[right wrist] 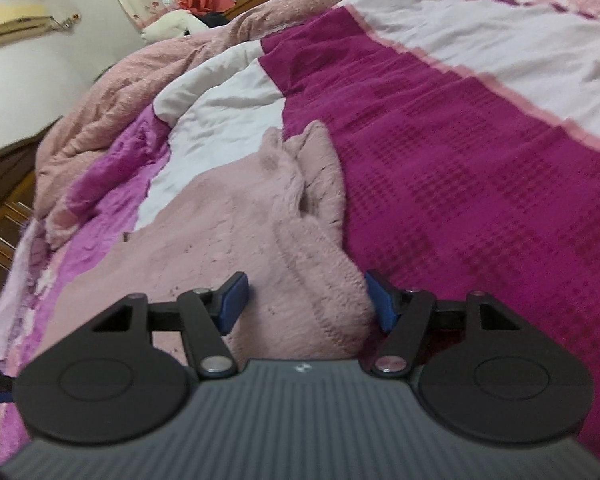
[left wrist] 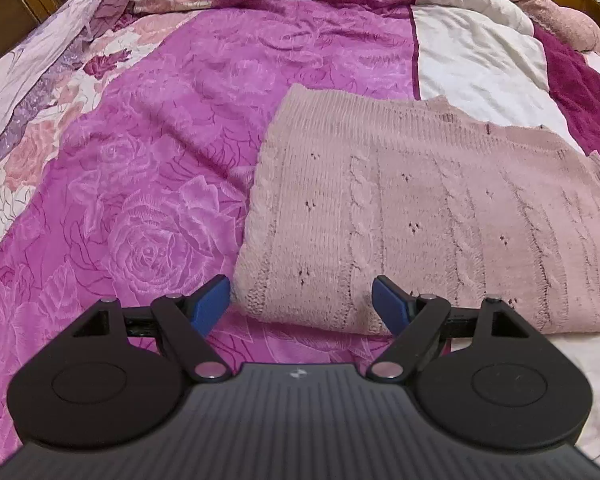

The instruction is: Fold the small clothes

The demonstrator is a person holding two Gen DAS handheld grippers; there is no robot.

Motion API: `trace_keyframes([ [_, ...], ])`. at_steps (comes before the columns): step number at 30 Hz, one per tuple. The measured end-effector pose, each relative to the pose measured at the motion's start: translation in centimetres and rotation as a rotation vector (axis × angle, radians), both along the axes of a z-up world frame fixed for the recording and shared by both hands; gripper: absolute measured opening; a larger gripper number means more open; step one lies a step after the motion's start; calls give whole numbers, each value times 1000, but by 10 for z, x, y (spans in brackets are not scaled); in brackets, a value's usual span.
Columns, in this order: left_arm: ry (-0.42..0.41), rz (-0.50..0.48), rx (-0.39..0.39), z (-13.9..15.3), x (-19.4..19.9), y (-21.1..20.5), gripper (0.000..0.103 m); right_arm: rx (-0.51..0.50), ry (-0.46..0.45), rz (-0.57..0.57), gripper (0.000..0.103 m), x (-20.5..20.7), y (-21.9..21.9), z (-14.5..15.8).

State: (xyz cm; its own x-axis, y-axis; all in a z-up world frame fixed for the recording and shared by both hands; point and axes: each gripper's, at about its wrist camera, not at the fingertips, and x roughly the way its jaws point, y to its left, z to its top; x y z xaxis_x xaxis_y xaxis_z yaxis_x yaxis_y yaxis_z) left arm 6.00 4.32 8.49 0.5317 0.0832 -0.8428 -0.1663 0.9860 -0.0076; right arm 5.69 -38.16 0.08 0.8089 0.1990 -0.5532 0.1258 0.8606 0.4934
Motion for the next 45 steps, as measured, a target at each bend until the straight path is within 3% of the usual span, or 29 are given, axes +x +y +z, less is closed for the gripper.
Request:
trace_keyframes([
  [8,19,-7,17,-3,1,-3,83,48,-39,-4,65,1,-3,-3],
  [11,27,-5,15,-5,0,-3,83,43,-66,0,36,4,0,-3],
  [12,30,-3,14,-7,0,-3,83,38,-75,-2,35,3,-1,-3],
  [16,38,0,7,-10,-2,-2,83,49,-87,-13,36,4,-2,-3],
  [21,39,0,8,-10,-3,-3,83,104,-61,-51,45,11,-6,-9],
  [30,33,-6,6,-8,-5,-3,83,70,-60,-50,51,32,2,-7],
  [32,27,-12,10,-5,-7,-2,83,56,-68,-61,44,33,4,-4],
  [33,25,-16,15,-3,-7,-2,83,46,-77,-66,26,33,4,-2],
  [40,15,-38,53,10,-8,9,83,28,-114,-70,24,28,9,21],
  [45,35,-37,34,15,-7,25,83,118,-109,-91,23,33,13,37],
])
